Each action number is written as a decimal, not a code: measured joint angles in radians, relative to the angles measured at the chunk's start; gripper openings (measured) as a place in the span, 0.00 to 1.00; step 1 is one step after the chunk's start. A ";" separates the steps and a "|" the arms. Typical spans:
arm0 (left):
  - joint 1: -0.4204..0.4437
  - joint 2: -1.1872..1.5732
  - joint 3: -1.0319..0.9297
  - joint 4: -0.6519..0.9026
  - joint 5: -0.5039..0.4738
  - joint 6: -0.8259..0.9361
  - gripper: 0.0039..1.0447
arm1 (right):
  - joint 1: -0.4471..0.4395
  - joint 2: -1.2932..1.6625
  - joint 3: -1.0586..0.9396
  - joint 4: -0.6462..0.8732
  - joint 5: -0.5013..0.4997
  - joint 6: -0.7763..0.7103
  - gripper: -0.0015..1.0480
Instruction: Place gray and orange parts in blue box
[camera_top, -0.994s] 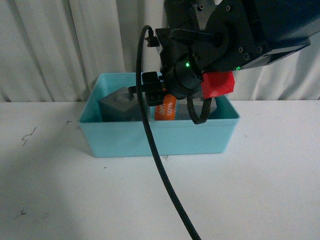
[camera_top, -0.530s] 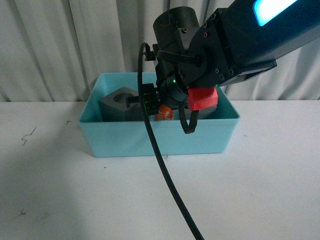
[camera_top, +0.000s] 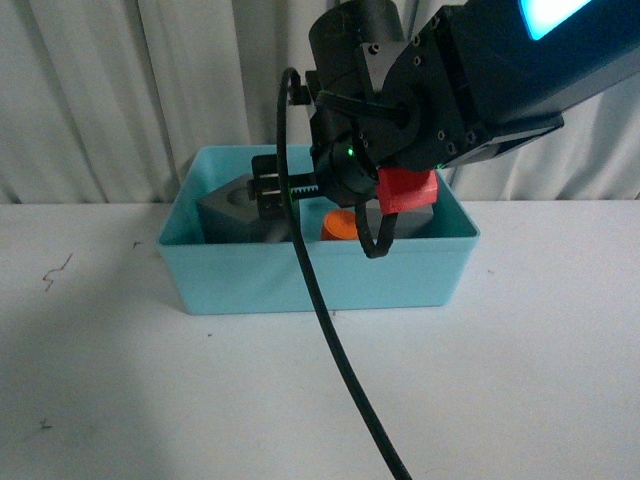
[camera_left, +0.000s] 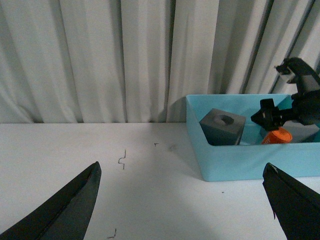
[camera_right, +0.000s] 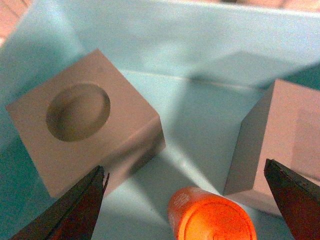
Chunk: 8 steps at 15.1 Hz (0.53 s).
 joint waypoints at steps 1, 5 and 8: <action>0.000 0.000 0.000 0.000 0.000 0.000 0.94 | -0.001 -0.025 -0.010 0.022 0.004 -0.006 0.94; 0.000 0.000 0.000 0.000 0.000 0.000 0.94 | -0.118 -0.396 -0.334 0.200 0.109 -0.011 0.94; 0.000 0.000 0.000 0.000 0.000 0.000 0.94 | -0.220 -0.714 -0.659 0.226 0.143 0.007 0.94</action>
